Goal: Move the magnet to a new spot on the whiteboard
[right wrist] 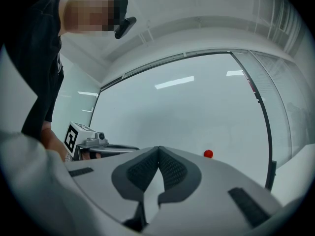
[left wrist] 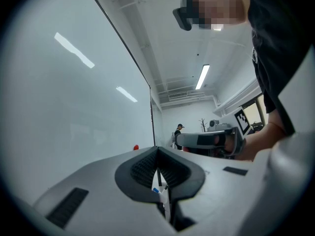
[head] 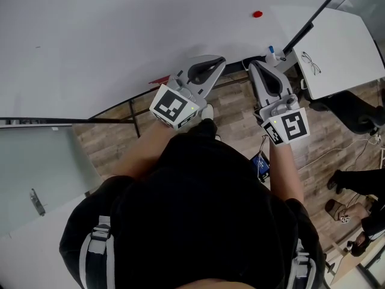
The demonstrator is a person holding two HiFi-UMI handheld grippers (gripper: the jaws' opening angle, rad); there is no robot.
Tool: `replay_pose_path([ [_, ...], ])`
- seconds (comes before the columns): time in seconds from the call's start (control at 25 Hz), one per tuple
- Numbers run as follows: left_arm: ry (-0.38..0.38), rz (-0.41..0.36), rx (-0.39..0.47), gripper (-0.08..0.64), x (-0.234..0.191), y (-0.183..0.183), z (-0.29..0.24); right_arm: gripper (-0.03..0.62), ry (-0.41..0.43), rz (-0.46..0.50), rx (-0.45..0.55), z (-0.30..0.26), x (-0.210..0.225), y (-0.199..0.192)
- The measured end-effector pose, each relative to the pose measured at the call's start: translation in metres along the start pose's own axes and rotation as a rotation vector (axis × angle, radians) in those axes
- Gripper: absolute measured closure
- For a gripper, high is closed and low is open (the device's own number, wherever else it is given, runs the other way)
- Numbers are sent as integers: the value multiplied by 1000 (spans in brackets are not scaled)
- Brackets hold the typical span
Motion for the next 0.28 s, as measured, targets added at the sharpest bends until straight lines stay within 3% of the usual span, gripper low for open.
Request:
replay_pose_path([
  [0.28, 10, 2, -5, 555, 1, -2, -3, 592, 7, -8, -7, 1, 2, -3],
])
Point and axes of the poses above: the fingertips, and each gripper's own axes: z backward along the fingers, x to its right, y out of its top, the point moved 5 cm from there along z, backward along the fingers, and after that the axes turned 15 degrees about -y, right-handed, at the moved point
